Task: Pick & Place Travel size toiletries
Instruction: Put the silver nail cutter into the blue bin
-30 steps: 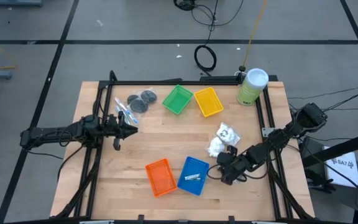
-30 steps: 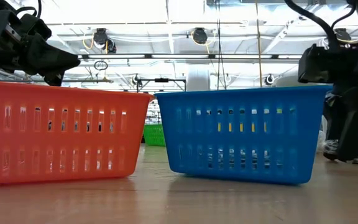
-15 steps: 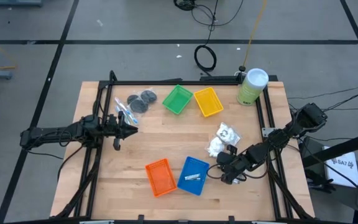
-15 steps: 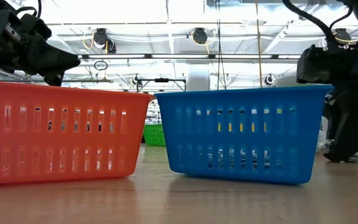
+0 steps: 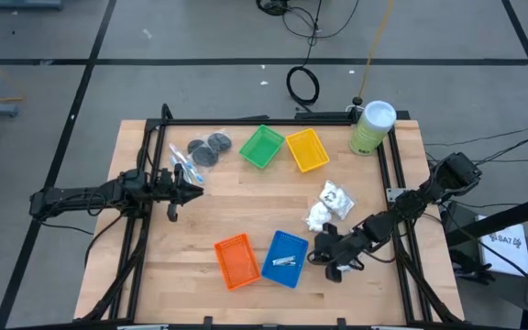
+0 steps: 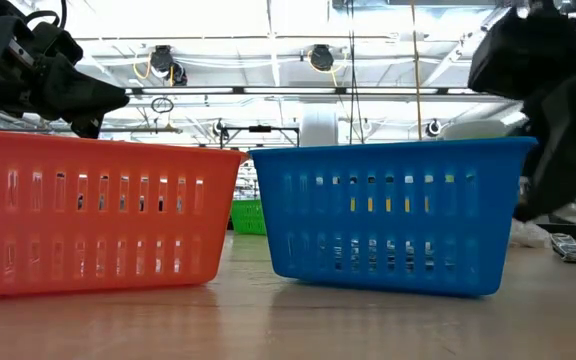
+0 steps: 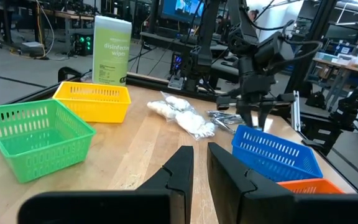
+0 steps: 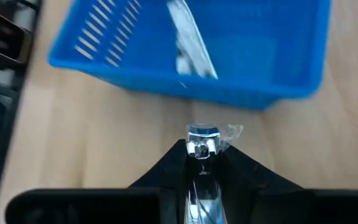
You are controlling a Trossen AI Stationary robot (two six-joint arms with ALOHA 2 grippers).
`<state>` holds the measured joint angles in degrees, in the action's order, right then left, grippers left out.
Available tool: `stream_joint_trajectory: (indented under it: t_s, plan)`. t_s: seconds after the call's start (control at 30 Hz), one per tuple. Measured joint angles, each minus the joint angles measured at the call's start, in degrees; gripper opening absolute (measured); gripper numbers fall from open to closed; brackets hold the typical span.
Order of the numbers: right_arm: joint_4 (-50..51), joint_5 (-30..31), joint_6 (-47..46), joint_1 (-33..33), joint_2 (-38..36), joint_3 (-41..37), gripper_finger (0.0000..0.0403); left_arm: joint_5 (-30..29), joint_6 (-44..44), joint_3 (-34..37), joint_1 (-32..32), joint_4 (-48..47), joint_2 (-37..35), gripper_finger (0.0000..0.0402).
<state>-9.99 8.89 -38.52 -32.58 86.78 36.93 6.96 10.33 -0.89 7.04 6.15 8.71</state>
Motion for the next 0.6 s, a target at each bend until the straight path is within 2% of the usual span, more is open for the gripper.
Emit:
stream_joint_trajectory:
  t_s: [0.17, 0.43, 0.6]
  plan:
    - [-6.9, -1.7, 3.0, 0.0, 0.0, 0.0, 0.0076, 0.0, 0.0, 0.0, 0.0, 0.0, 0.0, 0.0044]
    - [-17.9, -4.7, 9.0, -0.2, -0.1, 0.1, 0.0055, 0.0, 0.0, 0.0, 0.0, 0.0, 0.0, 0.0044]
    - [-21.0, -4.6, 11.1, -0.1, -0.1, 0.1, 0.0071, 0.0, 0.0, 0.0, 0.0, 0.0, 0.0, 0.0044]
